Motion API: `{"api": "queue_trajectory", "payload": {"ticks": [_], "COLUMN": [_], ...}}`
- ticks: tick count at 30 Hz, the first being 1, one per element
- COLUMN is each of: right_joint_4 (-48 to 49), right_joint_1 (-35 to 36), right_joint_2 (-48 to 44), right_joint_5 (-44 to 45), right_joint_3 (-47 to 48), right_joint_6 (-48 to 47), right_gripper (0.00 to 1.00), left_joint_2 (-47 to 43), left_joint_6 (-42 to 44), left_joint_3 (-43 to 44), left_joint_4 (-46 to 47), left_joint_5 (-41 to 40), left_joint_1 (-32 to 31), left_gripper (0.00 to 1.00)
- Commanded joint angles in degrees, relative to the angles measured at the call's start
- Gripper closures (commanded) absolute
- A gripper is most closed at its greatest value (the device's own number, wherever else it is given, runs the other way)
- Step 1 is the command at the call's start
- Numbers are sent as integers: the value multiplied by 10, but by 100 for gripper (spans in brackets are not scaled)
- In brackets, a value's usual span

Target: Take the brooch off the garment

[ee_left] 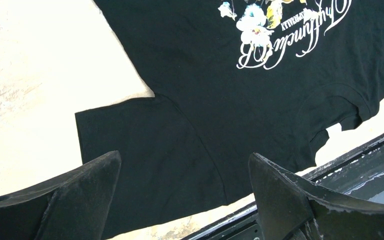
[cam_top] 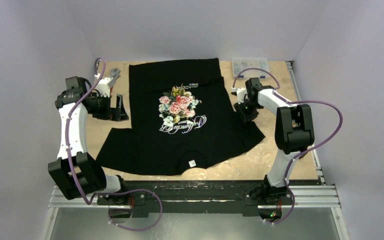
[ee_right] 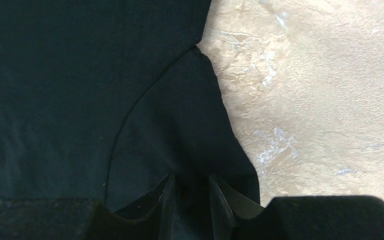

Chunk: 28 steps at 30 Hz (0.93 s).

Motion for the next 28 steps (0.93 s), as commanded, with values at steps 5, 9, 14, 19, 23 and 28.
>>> {"api": "queue_trajectory", "payload": {"ticks": [5,9,14,19,23,28], "right_joint_4": [92,52,34,41,42,50], "right_joint_1": [-24,-24,-25,-37,-39,-38], "right_joint_2": [4,-40,-129,-230,-288,-353], "right_joint_5": [72,-50,-103,-110,-101,-101], "right_joint_3": [12,49,58,32,-24,-84], "right_joint_6": [4,8,30,48,68,87], "right_gripper": [61,40,9,1,1,1], "left_joint_2": [-25,-26,-29,-45,-75,-118], "left_joint_6": [11,15,-5,-7,7,18], "left_joint_3": [-31,-36,-43,-57,-86,-107], "left_joint_4": [-5,-20,-29,-36,-33,-38], "left_joint_5": [-14,5,28,41,12,-6], "left_joint_1": [2,7,27,63,64,63], "left_gripper": [0,0,0,0,0,0]}}
